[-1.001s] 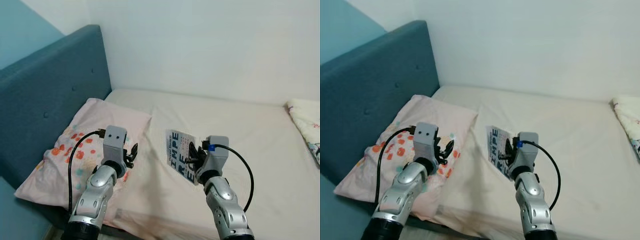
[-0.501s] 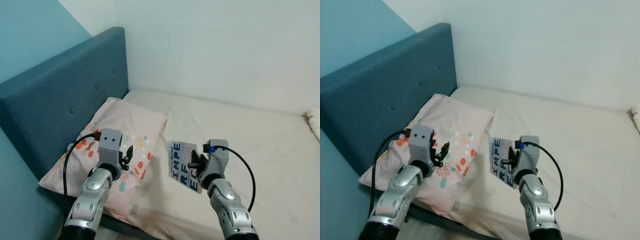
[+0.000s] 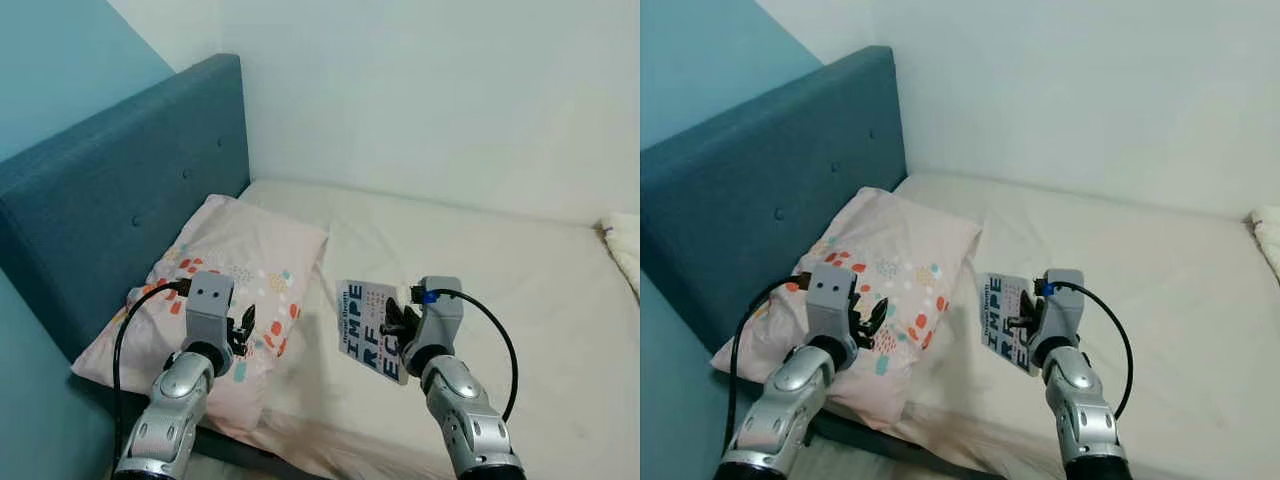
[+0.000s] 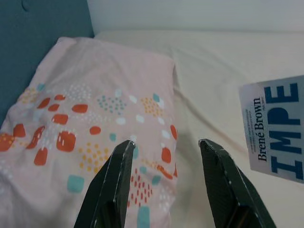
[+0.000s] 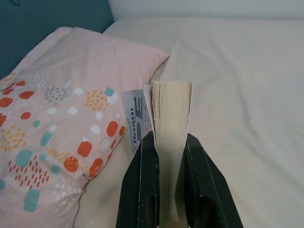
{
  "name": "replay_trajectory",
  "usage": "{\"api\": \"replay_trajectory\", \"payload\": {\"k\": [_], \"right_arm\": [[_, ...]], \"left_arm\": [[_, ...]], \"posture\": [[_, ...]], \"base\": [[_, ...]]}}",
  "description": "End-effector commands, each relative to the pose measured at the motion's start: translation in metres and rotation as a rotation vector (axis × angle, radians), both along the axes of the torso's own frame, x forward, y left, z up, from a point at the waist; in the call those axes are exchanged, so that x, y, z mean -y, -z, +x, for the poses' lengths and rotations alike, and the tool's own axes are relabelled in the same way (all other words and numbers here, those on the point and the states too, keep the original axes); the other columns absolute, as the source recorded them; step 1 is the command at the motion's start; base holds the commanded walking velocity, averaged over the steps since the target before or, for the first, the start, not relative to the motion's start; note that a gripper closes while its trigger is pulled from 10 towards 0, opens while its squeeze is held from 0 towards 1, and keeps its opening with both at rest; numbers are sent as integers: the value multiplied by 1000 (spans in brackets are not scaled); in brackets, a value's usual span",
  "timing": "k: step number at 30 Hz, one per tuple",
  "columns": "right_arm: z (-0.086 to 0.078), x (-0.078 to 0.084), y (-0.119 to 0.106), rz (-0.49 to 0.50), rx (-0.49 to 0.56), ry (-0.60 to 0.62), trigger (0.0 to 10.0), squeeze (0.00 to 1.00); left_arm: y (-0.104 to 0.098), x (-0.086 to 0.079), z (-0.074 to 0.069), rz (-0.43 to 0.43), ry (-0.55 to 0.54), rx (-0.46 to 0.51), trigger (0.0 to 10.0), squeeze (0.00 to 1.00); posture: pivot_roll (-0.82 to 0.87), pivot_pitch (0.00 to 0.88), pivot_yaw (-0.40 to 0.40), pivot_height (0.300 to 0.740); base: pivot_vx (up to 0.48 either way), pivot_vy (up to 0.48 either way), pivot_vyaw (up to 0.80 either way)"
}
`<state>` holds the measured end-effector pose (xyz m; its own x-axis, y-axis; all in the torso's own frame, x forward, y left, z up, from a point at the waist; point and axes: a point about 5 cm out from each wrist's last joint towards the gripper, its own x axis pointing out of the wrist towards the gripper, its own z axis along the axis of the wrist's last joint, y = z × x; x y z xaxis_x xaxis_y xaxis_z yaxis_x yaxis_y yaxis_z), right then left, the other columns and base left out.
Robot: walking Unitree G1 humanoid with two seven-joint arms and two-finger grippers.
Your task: Clean up the room
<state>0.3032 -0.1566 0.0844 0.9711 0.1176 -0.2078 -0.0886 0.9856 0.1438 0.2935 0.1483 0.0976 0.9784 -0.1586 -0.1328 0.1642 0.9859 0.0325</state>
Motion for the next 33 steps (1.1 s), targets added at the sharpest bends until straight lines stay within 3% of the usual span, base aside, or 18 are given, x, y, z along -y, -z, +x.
{"api": "replay_trajectory", "payload": {"k": [1, 11, 33], "right_arm": [[0, -1, -7, 21, 29, -4, 10000, 0], [-3, -3, -5, 31, 20, -11, 10000, 0], [-8, 5, -5, 49, 22, 20, 10000, 0]], "left_arm": [[2, -3, -3, 17, 0, -14, 10000, 0], [1, -2, -4, 18, 8, -16, 10000, 0], [0, 10, -6, 4, 80, -28, 10000, 0]], "posture": [[-37, 22, -57, 660], [-33, 31, -52, 621], [-32, 60, -36, 621]], "base": [[0, 0, 0], [0, 0, 0], [0, 0, 0]]}}
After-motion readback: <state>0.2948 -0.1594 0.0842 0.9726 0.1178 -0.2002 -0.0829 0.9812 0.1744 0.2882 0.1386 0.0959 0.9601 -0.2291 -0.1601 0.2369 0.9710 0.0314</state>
